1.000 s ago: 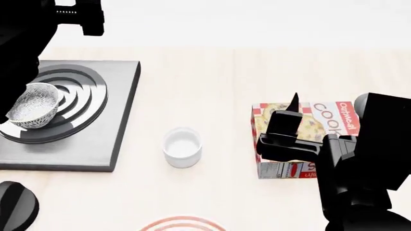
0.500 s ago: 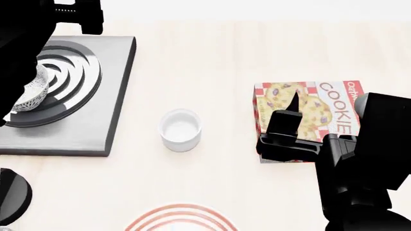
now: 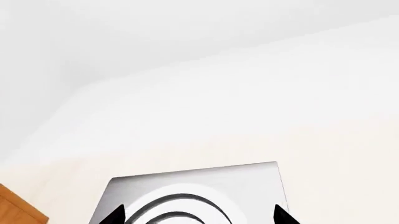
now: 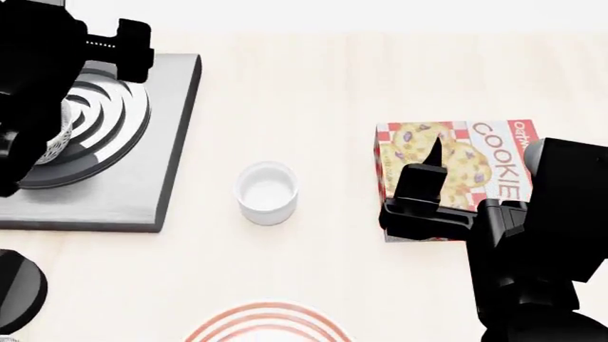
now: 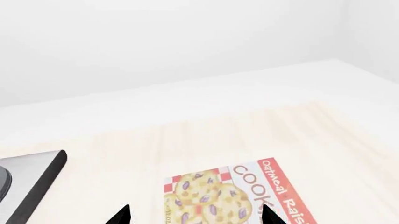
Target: Pick the akita bowl on the stove and place it on the plate.
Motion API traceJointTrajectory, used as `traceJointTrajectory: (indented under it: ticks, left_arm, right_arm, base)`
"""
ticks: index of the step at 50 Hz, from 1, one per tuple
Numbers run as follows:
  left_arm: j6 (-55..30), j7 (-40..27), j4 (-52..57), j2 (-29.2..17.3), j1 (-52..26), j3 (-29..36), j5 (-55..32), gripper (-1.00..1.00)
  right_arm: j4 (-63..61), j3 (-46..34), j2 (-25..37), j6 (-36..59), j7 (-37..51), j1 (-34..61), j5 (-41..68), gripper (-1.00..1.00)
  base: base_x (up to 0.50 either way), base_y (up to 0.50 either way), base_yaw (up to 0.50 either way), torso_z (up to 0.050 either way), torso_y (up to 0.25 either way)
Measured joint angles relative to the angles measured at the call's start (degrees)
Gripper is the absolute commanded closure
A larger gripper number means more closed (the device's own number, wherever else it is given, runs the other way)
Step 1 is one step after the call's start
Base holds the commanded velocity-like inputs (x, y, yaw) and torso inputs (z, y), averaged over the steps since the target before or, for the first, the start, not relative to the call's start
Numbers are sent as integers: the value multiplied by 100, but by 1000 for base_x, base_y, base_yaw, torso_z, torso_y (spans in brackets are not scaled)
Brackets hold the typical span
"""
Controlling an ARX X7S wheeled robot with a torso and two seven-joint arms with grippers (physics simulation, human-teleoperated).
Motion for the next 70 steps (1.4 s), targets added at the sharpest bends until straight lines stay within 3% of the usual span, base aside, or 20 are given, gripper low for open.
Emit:
traceJointTrajectory:
  ticks: [37,70]
  left_arm:
    - [-337,-313,-229,13,290,494,313,-100]
    - [-453,-575,-230,-128,406,539,355,-100]
  right_arm:
    - [17,-21,56,-3,128,6,157,-100]
    - [11,-51,114,-8,244,-8,291,-100]
  base:
    - [0,0,0,0,0]
    - [0,0,0,0,0]
